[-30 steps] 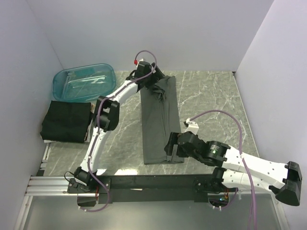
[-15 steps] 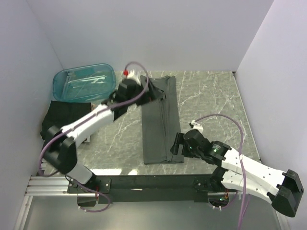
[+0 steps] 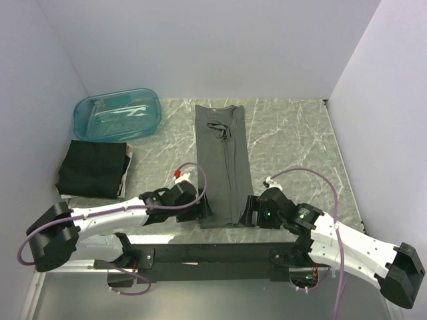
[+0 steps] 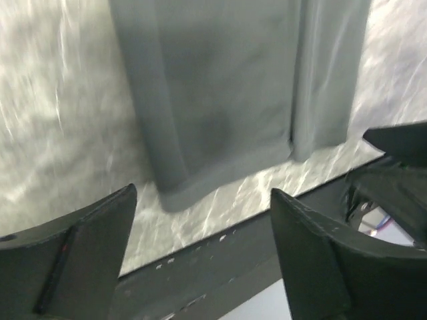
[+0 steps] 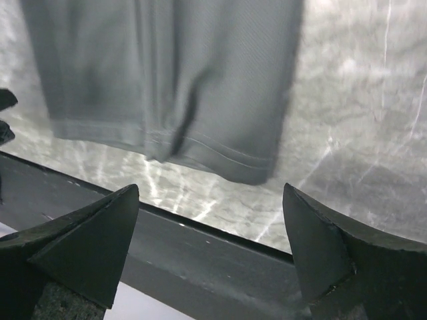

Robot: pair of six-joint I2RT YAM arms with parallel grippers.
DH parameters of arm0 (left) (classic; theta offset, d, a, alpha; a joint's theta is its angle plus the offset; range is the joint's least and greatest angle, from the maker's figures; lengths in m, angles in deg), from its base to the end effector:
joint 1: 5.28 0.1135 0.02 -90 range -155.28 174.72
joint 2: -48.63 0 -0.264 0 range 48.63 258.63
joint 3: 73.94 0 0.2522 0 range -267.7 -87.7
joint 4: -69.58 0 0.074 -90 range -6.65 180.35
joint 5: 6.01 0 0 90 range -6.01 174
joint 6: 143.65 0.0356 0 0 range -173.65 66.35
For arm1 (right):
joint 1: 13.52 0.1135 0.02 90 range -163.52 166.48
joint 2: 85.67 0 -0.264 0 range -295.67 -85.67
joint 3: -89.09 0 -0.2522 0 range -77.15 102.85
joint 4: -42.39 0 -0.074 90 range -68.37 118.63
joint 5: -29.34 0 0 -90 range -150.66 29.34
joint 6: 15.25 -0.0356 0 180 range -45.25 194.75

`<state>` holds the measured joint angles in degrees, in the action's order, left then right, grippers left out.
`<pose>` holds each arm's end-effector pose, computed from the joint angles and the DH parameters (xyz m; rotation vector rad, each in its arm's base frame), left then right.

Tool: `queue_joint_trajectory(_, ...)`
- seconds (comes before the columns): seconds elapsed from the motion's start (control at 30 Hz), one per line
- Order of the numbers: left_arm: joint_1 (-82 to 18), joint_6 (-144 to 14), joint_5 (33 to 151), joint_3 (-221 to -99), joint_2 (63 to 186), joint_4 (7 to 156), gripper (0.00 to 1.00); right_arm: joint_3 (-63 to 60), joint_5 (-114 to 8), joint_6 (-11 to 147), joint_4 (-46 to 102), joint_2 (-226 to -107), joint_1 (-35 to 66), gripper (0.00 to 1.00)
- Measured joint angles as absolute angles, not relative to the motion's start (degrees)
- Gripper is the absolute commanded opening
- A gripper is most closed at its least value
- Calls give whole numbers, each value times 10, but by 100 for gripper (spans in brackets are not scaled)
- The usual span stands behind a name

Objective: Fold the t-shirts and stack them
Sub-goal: Fold the tshirt

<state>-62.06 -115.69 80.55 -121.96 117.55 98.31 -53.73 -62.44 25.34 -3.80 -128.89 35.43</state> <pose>0.1287 -0.1926 0.1864 -0.1493 2.6187 -0.7900 0.0964 0.1090 0.1811 0.0244 2.6128 0.6499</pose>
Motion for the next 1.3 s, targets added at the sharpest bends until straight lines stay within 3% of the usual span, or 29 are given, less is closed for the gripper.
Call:
queue_joint_trajectory(0.27, -647, -1204, 807, -1181, 1198, 966, 51, -557, -614, 237, -38, -1275, 354, 85)
queue_joint_trajectory(0.4, -649, -1210, 797, -1184, 1229, 963, 30, -559, -614, 231, -39, -1274, 353, 76)
queue_joint_trajectory(0.5, -649, -1207, 798, -1202, 1256, 961, 25, -559, -615, 227, -40, -1279, 353, 71)
queue_joint_trajectory(0.53, -649, -1207, 797, -1208, 1263, 961, 21, -559, -615, 226, -40, -1282, 353, 70)
queue_joint_trajectory(0.57, -649, -1206, 797, -1212, 1268, 961, 10, -560, -616, 225, -40, -1285, 353, 69)
queue_joint_trajectory(0.63, -649, -1206, 796, -1213, 1272, 961, 1, -562, -620, 221, -41, -1293, 353, 67)
queue_joint_trajectory(0.77, -650, -1203, 796, -1219, 1276, 966, 1, -563, -628, 217, -39, -1326, 351, 63)
queue_joint_trajectory(0.87, -650, -1203, 796, -1219, 1276, 966, 1, -561, -627, 219, -29, -1357, 347, 49)
queue_joint_trajectory(0.9, -650, -1203, 797, -1219, 1276, 966, 1, -559, -627, 220, -23, -1367, 346, 39)
queue_joint_trajectory(0.97, -650, -1203, 797, -1219, 1276, 965, 1, -556, -626, 223, -13, -1386, 344, 31)
queue_joint_trajectory(1.1, -650, -1202, 802, -1219, 1276, 963, 1, -550, -624, 232, -1, -1411, 344, 6)
queue_joint_trajectory(1.3, -649, -1188, 805, -1227, 1276, 963, 1, -525, -641, 248, -29, -1406, 343, 0)
